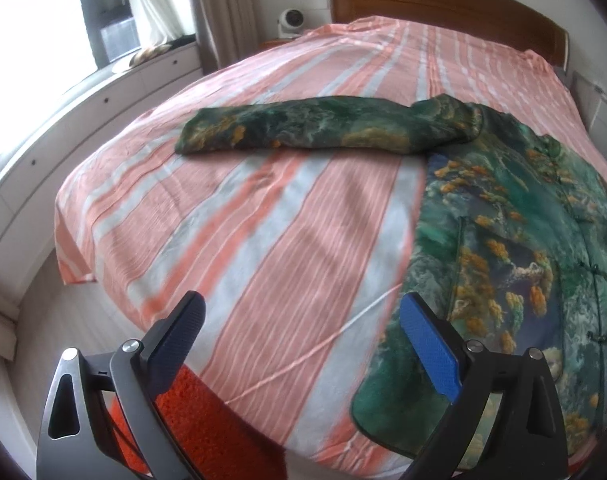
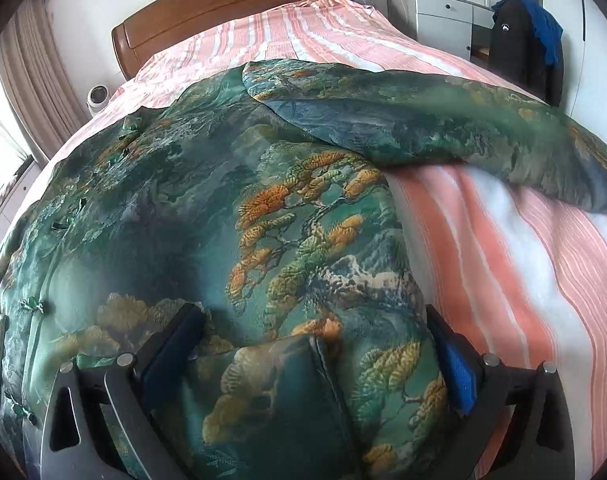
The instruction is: Fold large clothes
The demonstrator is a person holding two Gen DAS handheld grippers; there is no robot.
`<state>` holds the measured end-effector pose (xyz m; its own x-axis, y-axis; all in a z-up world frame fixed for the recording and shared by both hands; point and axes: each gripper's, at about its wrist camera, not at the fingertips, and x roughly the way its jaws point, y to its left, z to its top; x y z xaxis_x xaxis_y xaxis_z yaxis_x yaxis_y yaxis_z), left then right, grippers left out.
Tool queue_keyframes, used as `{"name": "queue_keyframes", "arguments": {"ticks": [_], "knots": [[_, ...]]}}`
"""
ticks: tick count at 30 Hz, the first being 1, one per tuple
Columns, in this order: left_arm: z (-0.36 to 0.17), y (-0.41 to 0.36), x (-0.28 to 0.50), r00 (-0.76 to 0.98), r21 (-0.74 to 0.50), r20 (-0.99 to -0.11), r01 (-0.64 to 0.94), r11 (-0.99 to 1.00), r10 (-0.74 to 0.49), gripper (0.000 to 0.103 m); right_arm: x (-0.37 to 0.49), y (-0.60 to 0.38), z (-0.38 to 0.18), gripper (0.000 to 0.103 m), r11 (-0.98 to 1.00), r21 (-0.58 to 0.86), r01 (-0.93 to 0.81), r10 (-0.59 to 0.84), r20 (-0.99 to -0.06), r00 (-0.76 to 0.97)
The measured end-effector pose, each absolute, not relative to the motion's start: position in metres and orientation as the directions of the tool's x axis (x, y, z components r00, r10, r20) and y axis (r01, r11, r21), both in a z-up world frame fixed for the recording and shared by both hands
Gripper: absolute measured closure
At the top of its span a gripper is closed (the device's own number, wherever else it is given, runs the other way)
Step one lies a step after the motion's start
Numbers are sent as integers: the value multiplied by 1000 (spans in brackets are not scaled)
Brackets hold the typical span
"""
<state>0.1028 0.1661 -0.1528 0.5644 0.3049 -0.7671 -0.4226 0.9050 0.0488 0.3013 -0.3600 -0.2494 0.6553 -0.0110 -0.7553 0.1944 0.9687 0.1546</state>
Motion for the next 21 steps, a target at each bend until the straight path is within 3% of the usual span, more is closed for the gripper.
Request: {"name": "queue_keyframes", "arguments": {"ticks": [8, 21], "knots": [[-169, 160, 109, 506, 69, -802, -451, 890, 318, 5, 302, -360, -249, 0, 969, 155, 194, -10, -756, 655], [-160, 161, 105, 542, 38, -780, -458, 888, 313, 2, 301, -360, -250, 0, 969, 155, 193, -9, -756, 654]]}}
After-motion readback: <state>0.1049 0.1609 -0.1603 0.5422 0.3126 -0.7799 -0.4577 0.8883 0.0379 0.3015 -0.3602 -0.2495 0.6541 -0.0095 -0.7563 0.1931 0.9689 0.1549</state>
